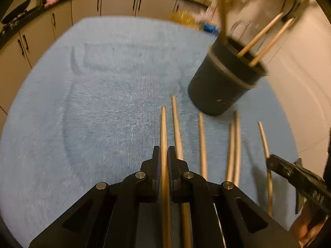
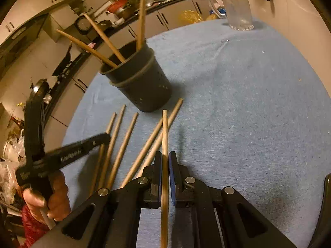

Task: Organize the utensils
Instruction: 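Close the left gripper on one wooden chopstick and lift it upright, then carry the upright chopstick with the left gripper over the grey holder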

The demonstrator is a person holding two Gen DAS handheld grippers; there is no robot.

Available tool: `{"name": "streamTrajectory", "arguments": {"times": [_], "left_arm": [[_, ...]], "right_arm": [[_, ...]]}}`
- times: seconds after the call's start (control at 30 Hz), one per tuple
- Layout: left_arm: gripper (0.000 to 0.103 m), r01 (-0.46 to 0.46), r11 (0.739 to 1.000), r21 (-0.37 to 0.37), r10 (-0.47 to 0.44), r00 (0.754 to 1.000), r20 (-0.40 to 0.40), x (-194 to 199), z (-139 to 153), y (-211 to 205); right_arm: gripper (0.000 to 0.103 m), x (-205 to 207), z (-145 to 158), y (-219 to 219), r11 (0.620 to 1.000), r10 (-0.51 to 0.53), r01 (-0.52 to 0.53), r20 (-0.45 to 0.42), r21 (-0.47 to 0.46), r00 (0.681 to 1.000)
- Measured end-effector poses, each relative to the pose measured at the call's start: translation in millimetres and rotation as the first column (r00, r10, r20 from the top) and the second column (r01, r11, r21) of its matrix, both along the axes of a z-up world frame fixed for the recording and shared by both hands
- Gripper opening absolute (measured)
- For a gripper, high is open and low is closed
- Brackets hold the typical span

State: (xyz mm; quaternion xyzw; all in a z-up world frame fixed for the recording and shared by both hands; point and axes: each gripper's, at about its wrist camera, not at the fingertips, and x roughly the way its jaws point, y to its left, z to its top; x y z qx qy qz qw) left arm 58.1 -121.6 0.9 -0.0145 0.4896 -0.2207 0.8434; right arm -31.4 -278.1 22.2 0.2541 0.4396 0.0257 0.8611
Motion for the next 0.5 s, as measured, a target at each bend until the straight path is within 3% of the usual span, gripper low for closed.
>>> {"name": "streamTrajectory", "arguments": {"times": [0.17, 0.5], "left_arm": [[0.006, 0.0, 0.999, -0.05, 0.009, 0.986, 0.169, -39, 42, 17], [0.006, 0.032, 0.989, -0.141, 0.015, 0.947, 0.32, -78, 105, 33]], "right_arm": [[0.007, -13, 23, 11, 1.0, 0.005, -0.005, 0.129, -0.002, 0.992], [0.007, -39, 74, 30, 0.997, 0.001, 0.023, 0.317, -0.071, 0.948]]}}
